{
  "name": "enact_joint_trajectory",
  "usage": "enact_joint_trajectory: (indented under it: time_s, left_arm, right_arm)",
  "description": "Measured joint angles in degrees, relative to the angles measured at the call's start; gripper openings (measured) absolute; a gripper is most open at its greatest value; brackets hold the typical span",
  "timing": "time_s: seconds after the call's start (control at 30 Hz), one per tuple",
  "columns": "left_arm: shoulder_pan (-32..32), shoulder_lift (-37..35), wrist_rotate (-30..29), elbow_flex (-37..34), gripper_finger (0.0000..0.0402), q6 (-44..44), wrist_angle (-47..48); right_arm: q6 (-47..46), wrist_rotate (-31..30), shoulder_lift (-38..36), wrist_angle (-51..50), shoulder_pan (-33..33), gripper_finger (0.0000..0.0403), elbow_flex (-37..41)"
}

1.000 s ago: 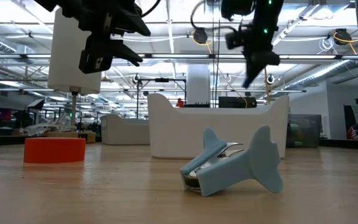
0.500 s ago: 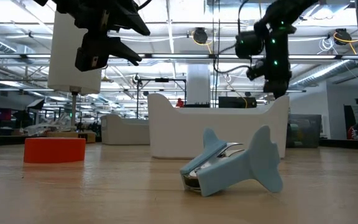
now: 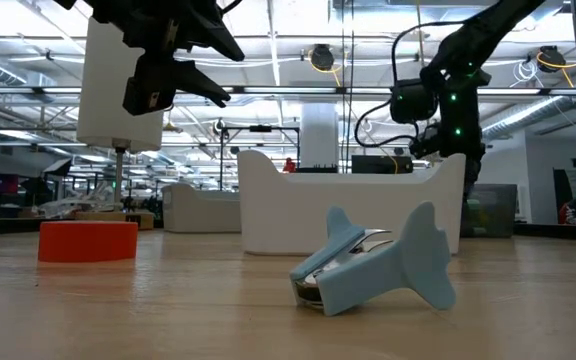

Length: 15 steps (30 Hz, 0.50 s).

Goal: Pick and place Stapler, Stapler remover, tape
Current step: Put the blue stapler into the black bin

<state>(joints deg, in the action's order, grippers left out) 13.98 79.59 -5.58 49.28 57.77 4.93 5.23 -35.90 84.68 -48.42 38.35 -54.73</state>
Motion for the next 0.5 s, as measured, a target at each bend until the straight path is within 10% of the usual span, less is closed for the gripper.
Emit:
enact_joint_trajectory:
  time_s: [0.5]
  left_arm:
    - [0.0, 0.0, 0.0, 0.0, 0.0184, -0.6, 0.0]
  right_arm:
    - [0.4, 0.1, -0.1, 1.9, -0.2, 0.0145, 1.3]
